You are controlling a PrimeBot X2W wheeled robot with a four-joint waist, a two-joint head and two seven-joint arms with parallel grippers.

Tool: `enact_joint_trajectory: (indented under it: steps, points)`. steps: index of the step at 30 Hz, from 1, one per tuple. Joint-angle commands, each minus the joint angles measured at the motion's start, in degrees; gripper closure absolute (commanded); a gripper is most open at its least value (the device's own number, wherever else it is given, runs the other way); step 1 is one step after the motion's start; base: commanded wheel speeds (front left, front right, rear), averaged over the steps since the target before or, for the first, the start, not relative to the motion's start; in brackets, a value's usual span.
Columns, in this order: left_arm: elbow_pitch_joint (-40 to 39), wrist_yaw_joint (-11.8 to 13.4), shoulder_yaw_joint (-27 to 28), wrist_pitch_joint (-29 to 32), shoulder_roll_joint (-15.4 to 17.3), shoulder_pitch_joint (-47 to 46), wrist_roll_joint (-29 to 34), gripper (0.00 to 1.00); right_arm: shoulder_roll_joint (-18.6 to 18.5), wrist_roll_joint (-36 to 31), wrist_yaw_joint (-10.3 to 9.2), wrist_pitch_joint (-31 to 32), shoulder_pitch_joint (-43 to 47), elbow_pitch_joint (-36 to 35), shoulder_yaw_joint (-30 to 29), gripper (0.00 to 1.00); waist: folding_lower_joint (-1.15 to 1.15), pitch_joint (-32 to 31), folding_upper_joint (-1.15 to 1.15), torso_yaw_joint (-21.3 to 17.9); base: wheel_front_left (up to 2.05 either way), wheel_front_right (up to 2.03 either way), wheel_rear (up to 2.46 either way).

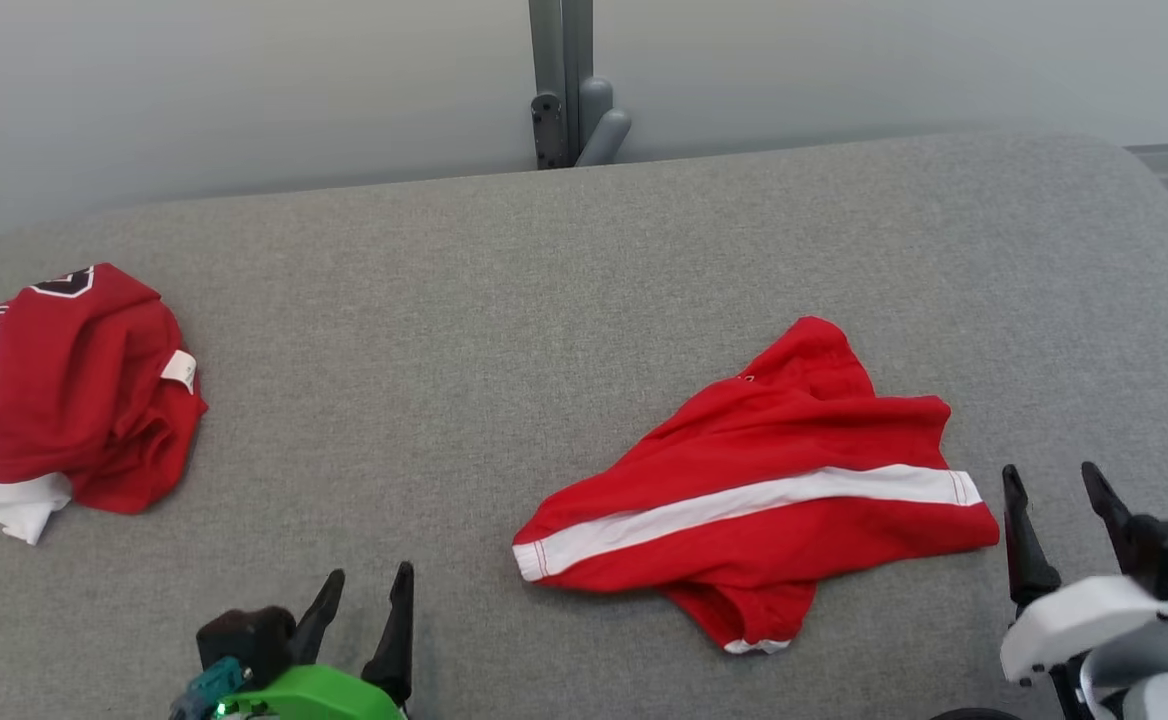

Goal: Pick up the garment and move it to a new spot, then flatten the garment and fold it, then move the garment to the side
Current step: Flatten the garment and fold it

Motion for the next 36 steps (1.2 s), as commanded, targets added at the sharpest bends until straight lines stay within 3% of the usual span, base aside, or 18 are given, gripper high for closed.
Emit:
enact_joint_trajectory:
  steps: [1, 6, 17, 36]
  points:
    - [-0.95, 0.64, -1.02, 2.41, 0.11, -0.91, -1.12, 0.0, -0.12, 0.08, -0.08, 2.79, -1.66, 1.23, 0.33, 0.0, 0.0, 1.47, 0.0, -0.18, 0.0, 0.0, 0.0]
    - [-5.55, 3.98, -5.11, 11.35, 0.11, -1.74, -3.85, 0.0, -2.3, 0.24, -0.08, 11.54, -7.04, 5.78, 3.43, 0.0, 0.0, 3.19, 0.0, -0.45, 0.0, 0.0, 0.0]
    - [-12.91, 9.03, -9.46, 19.39, 0.09, -2.63, -4.66, 0.0, -6.29, 7.6, -0.08, 18.01, -12.87, 11.64, 7.85, 0.0, 0.0, 5.23, 0.0, 0.42, 0.0, 0.0, 0.0]
    - [-8.97, 8.91, -13.43, 21.22, 0.14, -6.48, -7.78, 0.0, -8.56, 12.65, -0.09, 17.73, -14.32, 13.98, 12.65, 0.0, 0.0, 6.96, 0.0, -0.14, 0.0, 0.0, 0.0]
